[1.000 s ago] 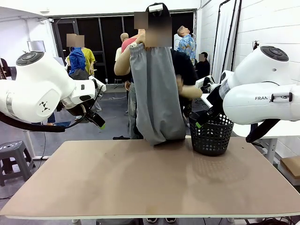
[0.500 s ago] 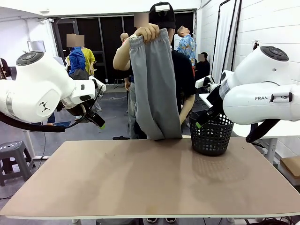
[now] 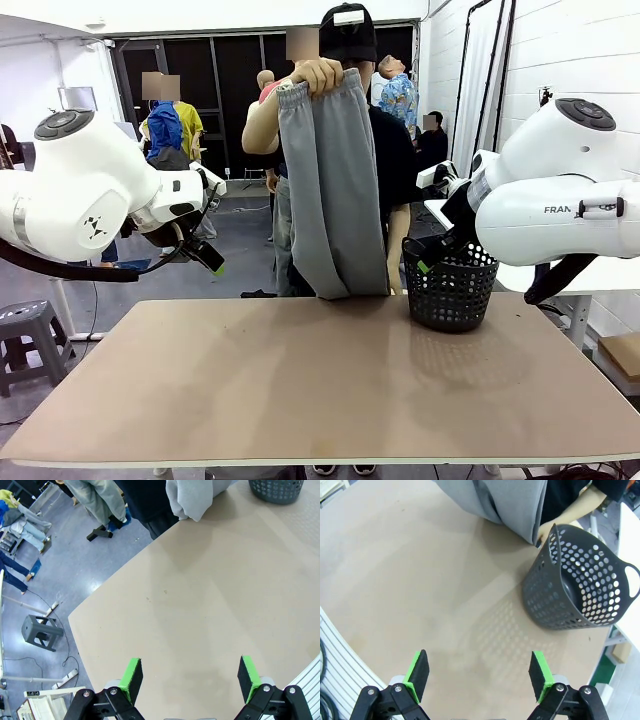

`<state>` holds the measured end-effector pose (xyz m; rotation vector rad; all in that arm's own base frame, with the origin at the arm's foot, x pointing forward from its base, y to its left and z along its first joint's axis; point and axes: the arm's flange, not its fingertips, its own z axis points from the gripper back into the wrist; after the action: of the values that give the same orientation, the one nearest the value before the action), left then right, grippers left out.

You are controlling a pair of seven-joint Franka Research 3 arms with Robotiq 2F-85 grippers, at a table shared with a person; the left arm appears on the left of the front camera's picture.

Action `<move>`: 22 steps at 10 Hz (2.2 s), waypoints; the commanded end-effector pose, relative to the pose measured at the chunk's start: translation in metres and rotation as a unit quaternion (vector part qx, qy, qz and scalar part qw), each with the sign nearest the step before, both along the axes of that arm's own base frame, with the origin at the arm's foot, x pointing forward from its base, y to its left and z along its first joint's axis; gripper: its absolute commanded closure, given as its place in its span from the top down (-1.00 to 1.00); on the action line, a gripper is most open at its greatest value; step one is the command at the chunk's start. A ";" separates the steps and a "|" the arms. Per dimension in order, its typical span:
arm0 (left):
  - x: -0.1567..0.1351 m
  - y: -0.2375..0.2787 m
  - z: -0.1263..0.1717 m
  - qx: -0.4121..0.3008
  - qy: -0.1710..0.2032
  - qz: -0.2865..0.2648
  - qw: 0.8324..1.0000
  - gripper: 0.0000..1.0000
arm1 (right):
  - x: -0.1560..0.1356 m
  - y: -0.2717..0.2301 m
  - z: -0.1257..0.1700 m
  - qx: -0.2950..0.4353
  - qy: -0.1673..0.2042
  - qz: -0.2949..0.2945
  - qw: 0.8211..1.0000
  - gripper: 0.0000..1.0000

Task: Fold the training pants.
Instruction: Grab both ends of the Training pants handed by a person.

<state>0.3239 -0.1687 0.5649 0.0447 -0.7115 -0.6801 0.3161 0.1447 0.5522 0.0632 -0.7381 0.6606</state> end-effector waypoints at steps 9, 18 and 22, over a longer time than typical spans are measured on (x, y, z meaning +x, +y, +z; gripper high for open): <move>0.000 -0.001 0.000 0.002 0.003 -0.001 1.000 1.00 | -0.002 -0.001 0.000 -0.003 0.004 0.001 1.000 1.00; 0.000 -0.001 0.000 0.002 0.003 -0.001 1.000 1.00 | -0.002 -0.001 0.000 -0.003 0.004 0.001 1.000 1.00; 0.000 -0.001 0.000 0.002 0.003 -0.001 1.000 1.00 | -0.002 -0.001 0.000 -0.003 0.004 0.001 1.000 1.00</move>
<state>0.3239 -0.1687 0.5649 0.0447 -0.7115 -0.6801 0.3161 0.1447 0.5522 0.0632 -0.7381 0.6606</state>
